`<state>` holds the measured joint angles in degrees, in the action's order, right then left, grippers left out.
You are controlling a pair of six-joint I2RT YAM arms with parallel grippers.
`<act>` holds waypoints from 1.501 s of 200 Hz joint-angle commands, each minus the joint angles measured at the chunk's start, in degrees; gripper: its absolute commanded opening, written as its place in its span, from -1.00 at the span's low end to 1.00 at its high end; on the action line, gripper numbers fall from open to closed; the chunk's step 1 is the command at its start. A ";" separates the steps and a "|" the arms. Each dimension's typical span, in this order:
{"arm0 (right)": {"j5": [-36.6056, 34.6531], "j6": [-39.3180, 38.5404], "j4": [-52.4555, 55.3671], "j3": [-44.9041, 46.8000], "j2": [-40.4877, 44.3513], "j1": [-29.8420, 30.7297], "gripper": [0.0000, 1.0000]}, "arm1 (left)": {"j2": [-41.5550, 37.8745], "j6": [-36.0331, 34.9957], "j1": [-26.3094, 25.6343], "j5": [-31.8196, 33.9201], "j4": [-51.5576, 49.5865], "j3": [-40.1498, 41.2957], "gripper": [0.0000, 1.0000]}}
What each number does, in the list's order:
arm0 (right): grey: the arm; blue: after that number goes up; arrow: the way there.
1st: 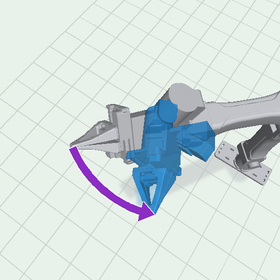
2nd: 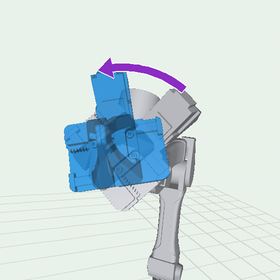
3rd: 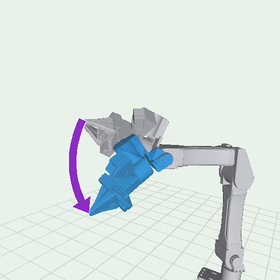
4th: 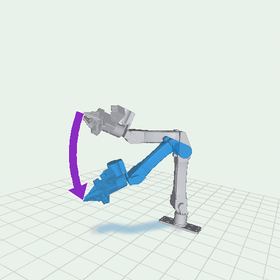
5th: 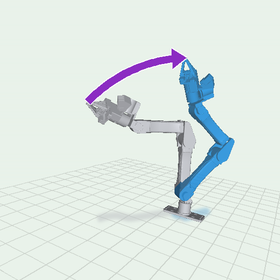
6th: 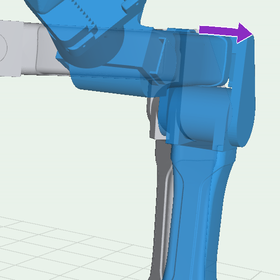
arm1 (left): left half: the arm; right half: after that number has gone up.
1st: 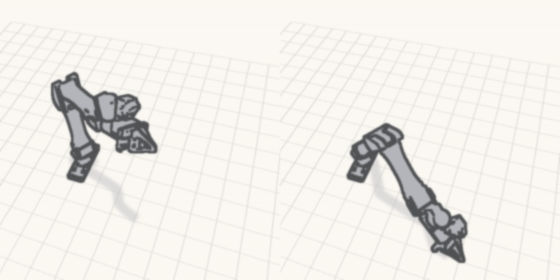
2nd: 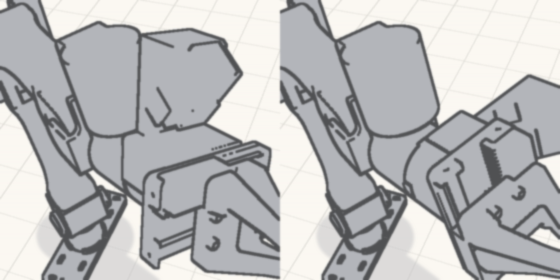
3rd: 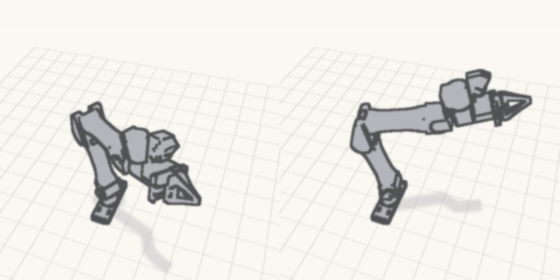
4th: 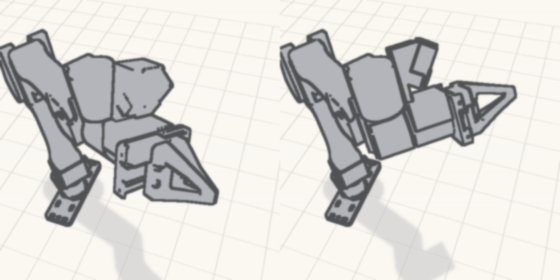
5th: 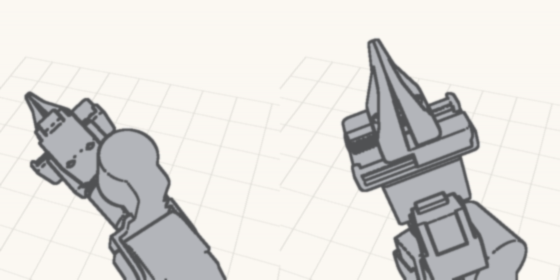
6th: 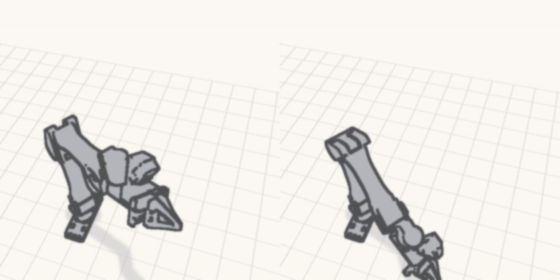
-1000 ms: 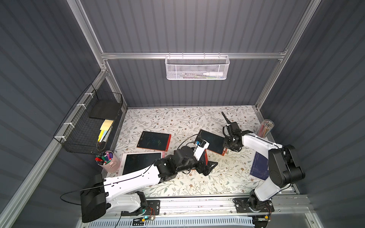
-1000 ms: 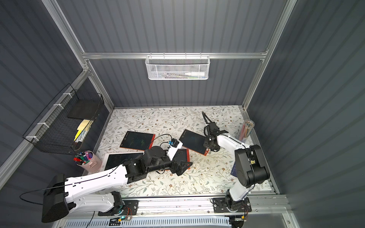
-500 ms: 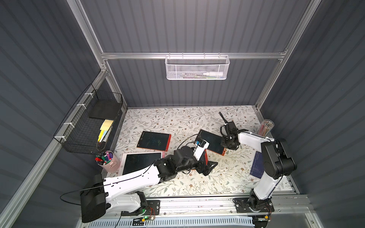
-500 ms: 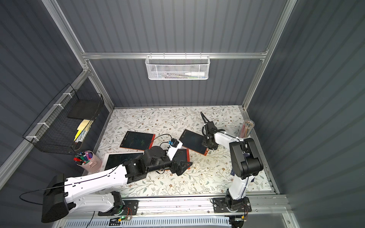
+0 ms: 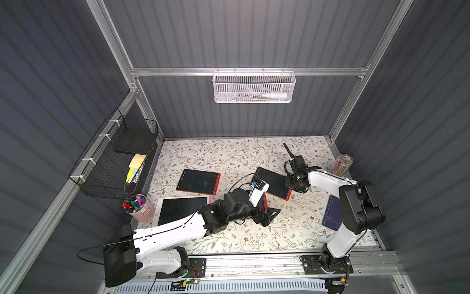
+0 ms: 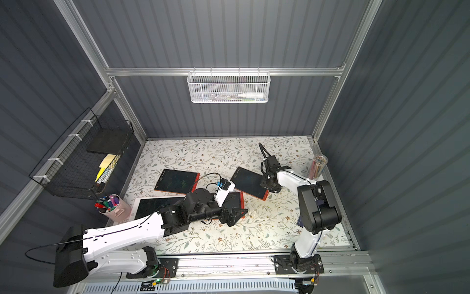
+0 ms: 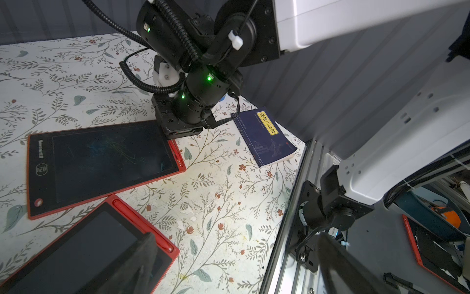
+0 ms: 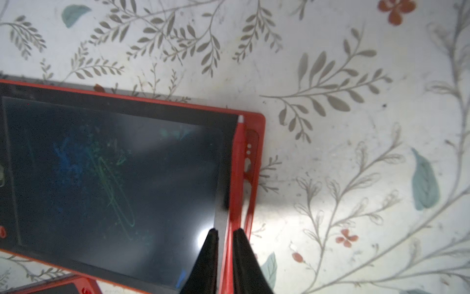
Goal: Place the stylus back onto the writing tablet
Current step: Place the stylus on the writing tablet.
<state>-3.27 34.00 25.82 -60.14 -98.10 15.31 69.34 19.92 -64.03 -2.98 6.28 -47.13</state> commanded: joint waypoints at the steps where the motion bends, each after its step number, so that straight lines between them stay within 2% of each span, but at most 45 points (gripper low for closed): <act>1: -2.71 -0.58 3.10 -0.14 1.90 -0.33 -0.66 | -0.04 -0.11 0.31 0.35 -0.22 -0.06 0.99; 35: -2.28 -1.55 2.42 -1.46 1.44 -1.63 -0.66 | 0.11 -0.15 0.31 0.26 -0.21 -0.30 0.99; 101: -0.63 -4.27 0.63 -7.43 -5.41 -4.97 -0.67 | -0.01 -0.14 0.31 0.59 -0.46 -0.52 0.99; 167: 0.54 -5.61 0.89 -12.41 -10.89 -7.21 -0.78 | 0.80 0.02 0.31 0.70 -0.83 -1.11 0.99; 236: 2.22 -6.19 0.67 -13.64 -13.73 -7.50 -0.83 | 1.25 0.10 0.31 0.92 -0.98 -1.46 0.99; 300: 2.74 -6.18 0.48 -12.09 -12.55 -7.49 -0.84 | 1.23 0.14 0.31 0.97 -0.83 -1.09 0.99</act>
<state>-1.23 28.38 25.71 -72.44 -111.18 7.90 70.02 19.92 -64.03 -2.57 5.82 -47.18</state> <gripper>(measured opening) 0.081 0.993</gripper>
